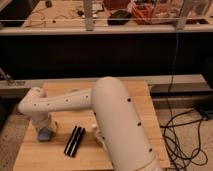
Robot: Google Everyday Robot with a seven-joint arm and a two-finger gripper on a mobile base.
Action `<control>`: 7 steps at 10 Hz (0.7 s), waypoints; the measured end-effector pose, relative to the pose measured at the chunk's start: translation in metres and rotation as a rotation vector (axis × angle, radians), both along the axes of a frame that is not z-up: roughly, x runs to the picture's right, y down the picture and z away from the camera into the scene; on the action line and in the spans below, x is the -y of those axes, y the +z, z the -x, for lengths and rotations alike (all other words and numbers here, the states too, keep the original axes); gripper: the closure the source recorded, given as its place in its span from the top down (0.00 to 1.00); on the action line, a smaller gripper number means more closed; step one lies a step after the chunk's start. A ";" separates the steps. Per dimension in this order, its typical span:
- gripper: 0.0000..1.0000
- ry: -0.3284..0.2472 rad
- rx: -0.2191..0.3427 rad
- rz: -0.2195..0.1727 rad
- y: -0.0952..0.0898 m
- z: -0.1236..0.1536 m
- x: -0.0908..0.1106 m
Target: Wipe the white sponge on the table
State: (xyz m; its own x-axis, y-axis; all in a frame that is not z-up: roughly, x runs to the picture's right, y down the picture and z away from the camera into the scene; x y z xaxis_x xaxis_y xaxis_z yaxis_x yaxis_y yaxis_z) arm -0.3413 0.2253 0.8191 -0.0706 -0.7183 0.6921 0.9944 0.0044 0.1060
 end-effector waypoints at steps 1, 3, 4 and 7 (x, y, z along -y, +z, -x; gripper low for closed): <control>0.54 -0.016 0.007 0.001 0.001 0.005 -0.001; 0.54 -0.049 0.033 0.001 -0.004 0.015 -0.007; 0.54 -0.064 0.057 -0.005 -0.012 0.020 -0.012; 0.54 -0.116 0.112 -0.019 -0.035 0.036 -0.029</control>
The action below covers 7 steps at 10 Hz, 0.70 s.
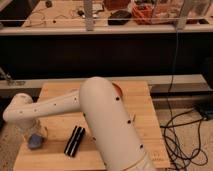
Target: Wipe the white sponge on the table
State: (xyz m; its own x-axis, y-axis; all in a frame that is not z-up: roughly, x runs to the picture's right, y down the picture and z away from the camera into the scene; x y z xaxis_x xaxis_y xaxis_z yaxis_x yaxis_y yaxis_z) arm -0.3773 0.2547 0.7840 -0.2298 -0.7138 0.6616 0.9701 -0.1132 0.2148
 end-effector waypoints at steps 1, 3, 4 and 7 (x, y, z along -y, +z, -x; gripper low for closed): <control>0.54 -0.015 0.014 -0.002 -0.005 0.005 -0.005; 0.54 -0.047 0.043 -0.006 -0.014 0.009 -0.016; 0.54 -0.051 0.058 -0.004 -0.020 0.008 -0.023; 0.54 -0.050 0.081 0.015 -0.033 -0.012 -0.040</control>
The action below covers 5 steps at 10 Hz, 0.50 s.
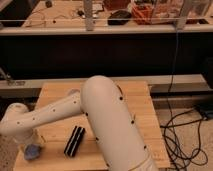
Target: Wipe the white sponge on the table
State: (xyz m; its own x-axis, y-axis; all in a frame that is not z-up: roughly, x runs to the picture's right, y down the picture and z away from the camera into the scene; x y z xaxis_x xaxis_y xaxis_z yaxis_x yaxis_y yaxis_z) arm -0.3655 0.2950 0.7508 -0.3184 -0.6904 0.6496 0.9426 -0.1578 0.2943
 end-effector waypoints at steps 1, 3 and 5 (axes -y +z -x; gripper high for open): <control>0.54 -0.003 -0.001 0.006 -0.003 -0.006 -0.006; 0.54 -0.005 -0.014 0.013 -0.008 -0.020 -0.015; 0.54 -0.005 -0.037 -0.001 -0.015 -0.033 -0.020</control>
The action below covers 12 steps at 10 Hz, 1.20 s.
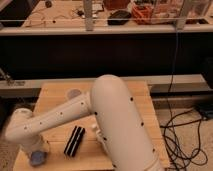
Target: Wipe the white sponge on the table
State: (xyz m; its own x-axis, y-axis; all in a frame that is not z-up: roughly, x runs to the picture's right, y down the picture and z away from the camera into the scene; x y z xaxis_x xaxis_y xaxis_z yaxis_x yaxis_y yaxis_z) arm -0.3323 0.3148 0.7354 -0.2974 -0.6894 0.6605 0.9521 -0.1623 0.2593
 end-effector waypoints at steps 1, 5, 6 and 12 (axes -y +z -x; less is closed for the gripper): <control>0.54 0.001 -0.008 -0.008 -0.005 -0.004 -0.002; 0.54 0.040 -0.070 -0.033 -0.003 -0.036 0.002; 0.54 0.054 -0.079 -0.037 0.000 -0.042 0.004; 0.54 0.148 -0.123 -0.049 0.036 -0.074 0.036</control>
State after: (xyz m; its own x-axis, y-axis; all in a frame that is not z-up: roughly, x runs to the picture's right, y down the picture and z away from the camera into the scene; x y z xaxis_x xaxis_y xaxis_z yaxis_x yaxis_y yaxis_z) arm -0.2583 0.2788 0.7716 -0.1093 -0.7516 0.6505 0.9905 -0.0272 0.1350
